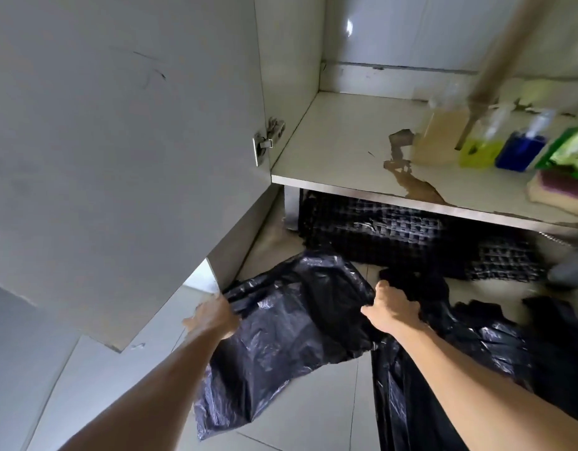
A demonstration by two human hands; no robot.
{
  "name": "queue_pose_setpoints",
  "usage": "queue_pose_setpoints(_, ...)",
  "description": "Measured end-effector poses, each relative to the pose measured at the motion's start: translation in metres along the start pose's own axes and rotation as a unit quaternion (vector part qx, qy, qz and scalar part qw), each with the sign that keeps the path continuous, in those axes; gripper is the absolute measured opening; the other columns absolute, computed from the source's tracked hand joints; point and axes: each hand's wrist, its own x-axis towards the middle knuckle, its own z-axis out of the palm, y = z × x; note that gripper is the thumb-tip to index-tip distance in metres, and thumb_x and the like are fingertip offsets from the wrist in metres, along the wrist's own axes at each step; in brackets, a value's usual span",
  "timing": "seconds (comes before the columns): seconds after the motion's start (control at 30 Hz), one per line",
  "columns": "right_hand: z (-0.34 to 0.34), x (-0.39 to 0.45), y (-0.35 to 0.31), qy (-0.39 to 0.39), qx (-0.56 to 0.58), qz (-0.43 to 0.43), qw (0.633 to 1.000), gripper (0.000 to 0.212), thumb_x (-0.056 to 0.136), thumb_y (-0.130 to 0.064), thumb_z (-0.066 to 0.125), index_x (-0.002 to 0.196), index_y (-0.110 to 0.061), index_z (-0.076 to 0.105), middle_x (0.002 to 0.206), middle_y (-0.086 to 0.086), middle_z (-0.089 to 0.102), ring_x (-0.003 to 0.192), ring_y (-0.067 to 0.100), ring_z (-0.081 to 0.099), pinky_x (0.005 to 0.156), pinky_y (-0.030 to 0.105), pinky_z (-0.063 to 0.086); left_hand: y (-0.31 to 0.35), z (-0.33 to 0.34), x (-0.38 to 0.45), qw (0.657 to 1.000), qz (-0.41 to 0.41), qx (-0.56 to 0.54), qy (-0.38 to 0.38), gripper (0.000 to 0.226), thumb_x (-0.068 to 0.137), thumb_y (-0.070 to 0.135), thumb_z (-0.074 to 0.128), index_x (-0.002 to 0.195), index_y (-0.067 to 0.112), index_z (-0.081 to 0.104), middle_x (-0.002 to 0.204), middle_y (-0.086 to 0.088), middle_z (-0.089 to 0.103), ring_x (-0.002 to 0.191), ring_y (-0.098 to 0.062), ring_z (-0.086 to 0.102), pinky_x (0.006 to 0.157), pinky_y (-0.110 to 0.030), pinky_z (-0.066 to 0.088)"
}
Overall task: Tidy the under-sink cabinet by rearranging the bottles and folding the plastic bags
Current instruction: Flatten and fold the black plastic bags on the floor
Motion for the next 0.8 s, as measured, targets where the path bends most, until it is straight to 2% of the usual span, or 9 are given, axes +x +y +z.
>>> queue_pose_setpoints(0.07,0.001,-0.001,-0.002,0.053,-0.015,-0.016,0.998,0.023,0.089,-0.016,0.051,0.111,-0.011,0.053,0.110,0.007,0.062,0.103,0.027,0.059,0.095,0.041,0.037,0.000,-0.001,0.001,1.000,-0.005,0.002,0.011,0.028,0.086,0.017,0.052,0.114,0.015,0.054,0.105,-0.007,0.058,0.108,-0.028,0.057,0.094,-0.041,0.040)
queue_pose_setpoints(0.13,0.002,-0.002,-0.002,0.089,-0.037,-0.043,0.994,0.017,0.088,-0.008,0.048,0.101,-0.012,0.059,0.105,0.008,0.064,0.097,0.029,0.061,0.088,0.037,0.041,0.001,-0.002,-0.001,0.999,-0.002,0.004,0.033,0.025,0.085,0.008,0.049,0.108,0.012,0.058,0.094,-0.007,0.055,0.105,-0.029,0.059,0.093,-0.039,0.040)
queue_pose_setpoints(0.23,0.002,-0.005,0.001,0.124,-0.011,-0.073,0.990,0.017,0.089,-0.011,0.049,0.100,-0.011,0.063,0.098,0.013,0.067,0.090,0.034,0.065,0.076,0.034,0.050,0.003,-0.004,-0.005,0.998,0.000,-0.006,0.055,0.029,0.083,0.004,0.048,0.108,0.013,0.062,0.108,-0.011,0.062,0.108,-0.030,0.059,0.093,-0.040,0.041)
queue_pose_setpoints(0.3,0.002,-0.007,0.004,0.136,0.029,-0.082,0.987,0.017,0.091,-0.013,0.048,0.098,-0.009,0.063,0.092,0.016,0.069,0.083,0.035,0.066,0.067,0.034,0.053,0.007,-0.006,-0.008,0.998,0.001,-0.005,0.056,0.032,0.082,0.004,0.048,0.109,0.014,0.063,0.115,-0.010,0.060,0.110,-0.029,0.056,0.095,-0.043,0.037)
queue_pose_setpoints(0.43,0.001,-0.023,0.007,0.157,0.118,-0.114,0.974,0.020,0.097,-0.019,0.045,0.099,-0.005,0.059,0.071,0.012,0.062,0.061,0.027,0.057,0.055,0.028,0.039,0.013,-0.015,-0.018,0.998,-0.008,0.026,0.052,0.030,0.083,0.006,0.050,0.109,0.016,0.062,0.117,-0.009,0.057,0.112,-0.029,0.054,0.106,-0.061,0.021)
queue_pose_setpoints(0.53,-0.005,-0.033,0.015,0.165,0.215,-0.119,0.955,0.019,0.097,-0.016,0.046,0.098,-0.003,0.061,0.069,0.008,0.057,0.055,0.019,0.049,0.053,0.022,0.028,0.017,-0.021,-0.028,0.995,0.009,0.027,0.097,0.025,0.086,0.002,0.048,0.104,0.013,0.062,0.108,-0.009,0.060,0.105,-0.030,0.060,0.107,-0.065,0.022)
queue_pose_setpoints(0.67,-0.017,-0.048,0.020,0.225,0.265,-0.176,0.921,0.016,0.094,-0.006,0.052,0.096,0.002,0.065,0.081,0.005,0.061,0.073,0.018,0.053,0.062,0.010,0.034,0.018,-0.035,-0.044,0.991,0.035,0.032,0.126,0.023,0.086,0.007,0.053,0.106,0.011,0.064,0.106,-0.008,0.058,0.103,-0.028,0.059,0.102,-0.056,0.035)
queue_pose_setpoints(0.73,-0.022,-0.055,0.026,0.193,0.253,-0.174,0.932,0.017,0.095,-0.008,0.051,0.097,0.002,0.064,0.077,0.004,0.057,0.066,0.017,0.050,0.060,0.011,0.034,0.016,-0.043,-0.051,0.987,0.055,0.037,0.145,0.026,0.086,0.011,0.055,0.110,0.011,0.064,0.111,-0.009,0.055,0.107,-0.027,0.055,0.095,-0.045,0.042)
queue_pose_setpoints(0.8,-0.028,-0.058,0.037,0.174,0.281,-0.144,0.933,0.019,0.097,-0.014,0.048,0.100,-0.002,0.062,0.078,0.006,0.059,0.065,0.018,0.053,0.059,0.013,0.035,0.017,-0.056,-0.061,0.980,0.085,0.018,0.179,0.024,0.085,0.012,0.055,0.107,0.009,0.065,0.112,-0.010,0.057,0.105,-0.028,0.057,0.090,-0.041,0.045)
